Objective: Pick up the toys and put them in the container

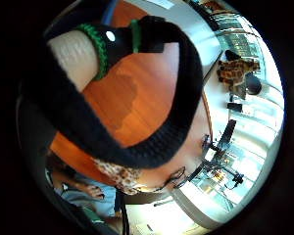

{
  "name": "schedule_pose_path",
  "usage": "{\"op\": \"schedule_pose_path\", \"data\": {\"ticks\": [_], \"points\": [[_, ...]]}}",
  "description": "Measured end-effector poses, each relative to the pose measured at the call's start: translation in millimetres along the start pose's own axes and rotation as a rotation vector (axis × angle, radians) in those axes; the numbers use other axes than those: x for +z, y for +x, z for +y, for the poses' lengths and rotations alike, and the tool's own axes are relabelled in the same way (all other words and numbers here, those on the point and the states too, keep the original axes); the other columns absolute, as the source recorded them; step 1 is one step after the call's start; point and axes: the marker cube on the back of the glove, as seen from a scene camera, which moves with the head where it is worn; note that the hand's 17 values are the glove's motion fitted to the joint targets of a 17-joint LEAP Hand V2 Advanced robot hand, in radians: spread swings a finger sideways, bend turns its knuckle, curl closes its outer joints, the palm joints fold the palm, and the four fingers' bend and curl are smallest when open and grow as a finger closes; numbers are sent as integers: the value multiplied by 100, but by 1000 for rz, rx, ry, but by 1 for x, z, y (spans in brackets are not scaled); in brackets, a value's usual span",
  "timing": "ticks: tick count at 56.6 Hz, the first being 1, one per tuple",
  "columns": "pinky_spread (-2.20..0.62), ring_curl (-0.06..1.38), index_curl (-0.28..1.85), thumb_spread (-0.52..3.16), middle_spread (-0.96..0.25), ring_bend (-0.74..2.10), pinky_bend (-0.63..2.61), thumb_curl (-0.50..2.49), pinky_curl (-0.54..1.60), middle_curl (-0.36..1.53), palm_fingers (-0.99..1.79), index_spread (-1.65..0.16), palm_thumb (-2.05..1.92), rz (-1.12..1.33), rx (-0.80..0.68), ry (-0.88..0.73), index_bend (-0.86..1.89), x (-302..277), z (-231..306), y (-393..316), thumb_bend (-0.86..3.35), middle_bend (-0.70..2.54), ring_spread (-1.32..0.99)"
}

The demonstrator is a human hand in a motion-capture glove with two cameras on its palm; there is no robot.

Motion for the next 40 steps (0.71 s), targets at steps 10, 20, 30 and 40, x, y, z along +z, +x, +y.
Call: {"op": "schedule_pose_path", "data": {"ticks": [10,20,30,40], "points": [[4,27,27,143,2,34,109,32,35,33,-10,-34,6,35,-48,35,20,24,75,42,-1,12,-1],[6,27,30,142,2,32,107,31,34,29,-8,-35,5,43,-19,-55,19,54,132,71,-1,13,0],[7,27,31,143,2,29,108,31,34,26,-10,-35,8,85,-29,-141,17,89,158,74,0,14,1],[5,28,28,147,2,27,115,33,36,25,-11,-34,16,193,-57,-179,10,131,163,75,4,14,1]]}}
